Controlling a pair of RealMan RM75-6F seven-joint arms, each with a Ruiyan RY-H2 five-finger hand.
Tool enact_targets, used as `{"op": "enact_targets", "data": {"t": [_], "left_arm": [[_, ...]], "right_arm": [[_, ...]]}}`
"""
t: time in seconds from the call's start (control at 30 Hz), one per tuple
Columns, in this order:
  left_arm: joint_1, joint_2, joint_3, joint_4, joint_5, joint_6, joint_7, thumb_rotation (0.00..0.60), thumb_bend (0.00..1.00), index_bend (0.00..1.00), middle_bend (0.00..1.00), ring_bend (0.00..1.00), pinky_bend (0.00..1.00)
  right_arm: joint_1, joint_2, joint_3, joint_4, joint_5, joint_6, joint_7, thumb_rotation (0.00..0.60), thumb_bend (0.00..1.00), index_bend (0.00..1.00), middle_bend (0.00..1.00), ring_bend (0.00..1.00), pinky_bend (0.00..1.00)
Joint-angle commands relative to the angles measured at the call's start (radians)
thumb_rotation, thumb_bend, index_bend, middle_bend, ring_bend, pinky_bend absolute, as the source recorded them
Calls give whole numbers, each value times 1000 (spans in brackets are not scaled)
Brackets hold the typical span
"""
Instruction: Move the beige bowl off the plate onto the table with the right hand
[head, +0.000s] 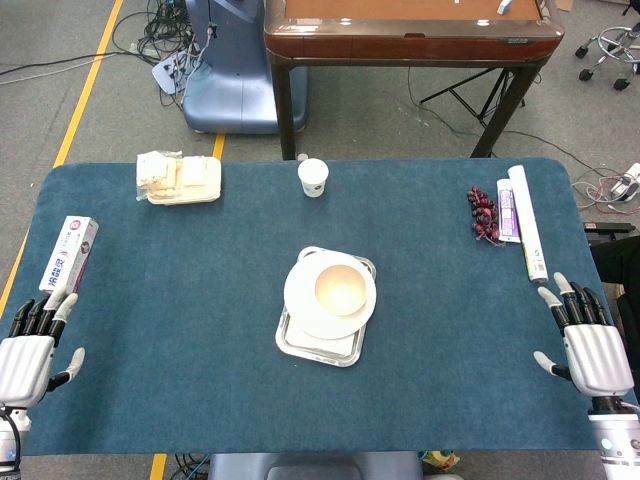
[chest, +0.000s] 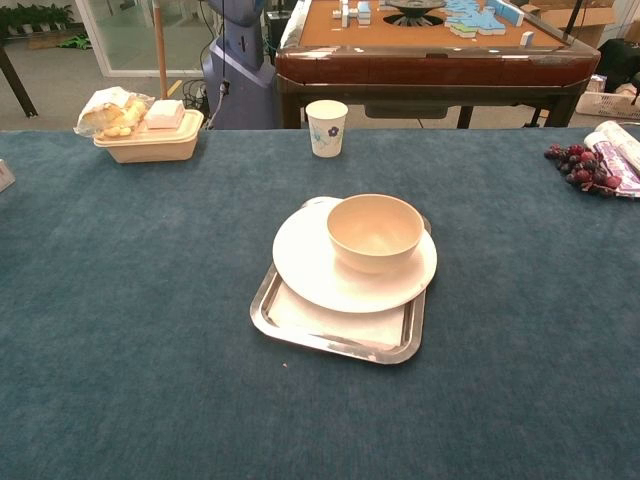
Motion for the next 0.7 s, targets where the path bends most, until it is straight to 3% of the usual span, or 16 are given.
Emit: {"op": "enact_targets", "data": {"t": [0.03, 0.5, 0.7], "left_arm": [[-1, -1, 0, -1, 0, 0, 1, 600, 357, 0, 0, 0, 0], [3, 6, -2, 1, -3, 8, -19, 600, 358, 0, 0, 0, 0], [9, 7, -5, -2, -2, 23, -23, 600, 357, 0, 0, 0, 0]], "right_arm": [[0, -1, 0, 1, 0, 0, 1, 600, 172, 0, 0, 0, 0], [6, -2, 3, -1, 10, -15, 3, 600, 172, 0, 0, 0, 0], [27, 13, 7, 10, 9, -52, 76, 600, 172, 0, 0, 0, 0]]}}
